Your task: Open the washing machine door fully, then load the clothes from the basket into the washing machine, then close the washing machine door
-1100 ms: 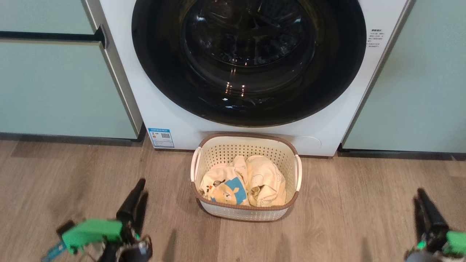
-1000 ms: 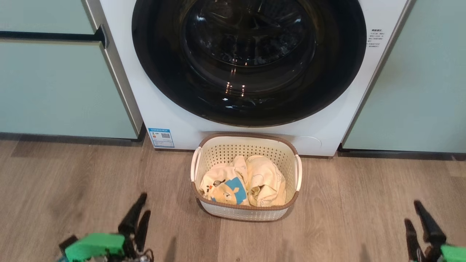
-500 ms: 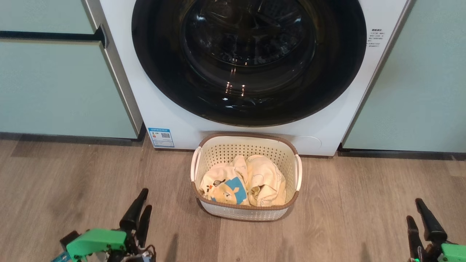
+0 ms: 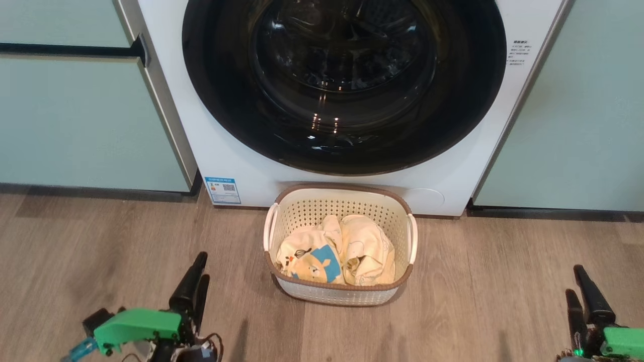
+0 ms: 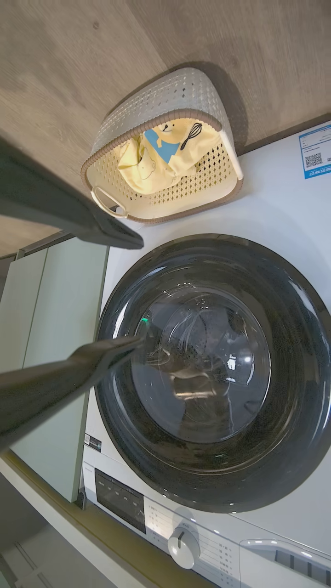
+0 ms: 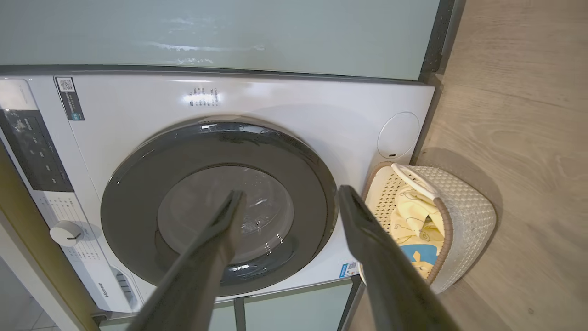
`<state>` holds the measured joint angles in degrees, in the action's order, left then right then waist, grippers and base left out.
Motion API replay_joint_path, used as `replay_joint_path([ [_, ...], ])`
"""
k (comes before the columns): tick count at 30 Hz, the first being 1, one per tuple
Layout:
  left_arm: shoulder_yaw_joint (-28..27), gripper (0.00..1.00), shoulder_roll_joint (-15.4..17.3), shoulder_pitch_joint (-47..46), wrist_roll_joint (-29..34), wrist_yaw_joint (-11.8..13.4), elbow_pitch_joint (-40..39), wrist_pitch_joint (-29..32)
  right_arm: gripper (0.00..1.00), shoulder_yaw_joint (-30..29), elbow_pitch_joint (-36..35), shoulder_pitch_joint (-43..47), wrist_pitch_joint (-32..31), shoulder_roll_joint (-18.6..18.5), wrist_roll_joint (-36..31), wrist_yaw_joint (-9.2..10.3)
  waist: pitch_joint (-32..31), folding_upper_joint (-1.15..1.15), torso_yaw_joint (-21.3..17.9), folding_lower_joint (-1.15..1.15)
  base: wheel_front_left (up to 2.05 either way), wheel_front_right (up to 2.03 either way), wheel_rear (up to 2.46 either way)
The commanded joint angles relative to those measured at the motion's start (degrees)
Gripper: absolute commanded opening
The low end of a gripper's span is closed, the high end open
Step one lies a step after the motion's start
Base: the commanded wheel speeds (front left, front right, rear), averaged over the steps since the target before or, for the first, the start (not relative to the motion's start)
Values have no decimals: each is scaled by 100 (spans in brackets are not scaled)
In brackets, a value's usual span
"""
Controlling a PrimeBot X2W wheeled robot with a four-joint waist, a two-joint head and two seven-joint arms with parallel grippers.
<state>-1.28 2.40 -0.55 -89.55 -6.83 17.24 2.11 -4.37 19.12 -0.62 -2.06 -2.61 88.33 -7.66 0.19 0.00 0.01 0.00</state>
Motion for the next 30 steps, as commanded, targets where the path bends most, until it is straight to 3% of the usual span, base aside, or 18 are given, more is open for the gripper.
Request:
replay_joint_path([
  [1,-10,100,128,-339,94,-19,-217,-69,100,57,-162,-318,82,-170,-124,4,-3,0,1,0,0,0,0],
  [9,79,100,250,-423,765,-23,-127,-276,100,143,-22,-435,268,-293,-883,5,-29,0,1,0,0,0,0],
  [30,102,100,229,-542,3251,-13,-214,-615,100,161,-61,-564,608,-283,-3206,8,-37,0,-9,0,0,0,0],
])
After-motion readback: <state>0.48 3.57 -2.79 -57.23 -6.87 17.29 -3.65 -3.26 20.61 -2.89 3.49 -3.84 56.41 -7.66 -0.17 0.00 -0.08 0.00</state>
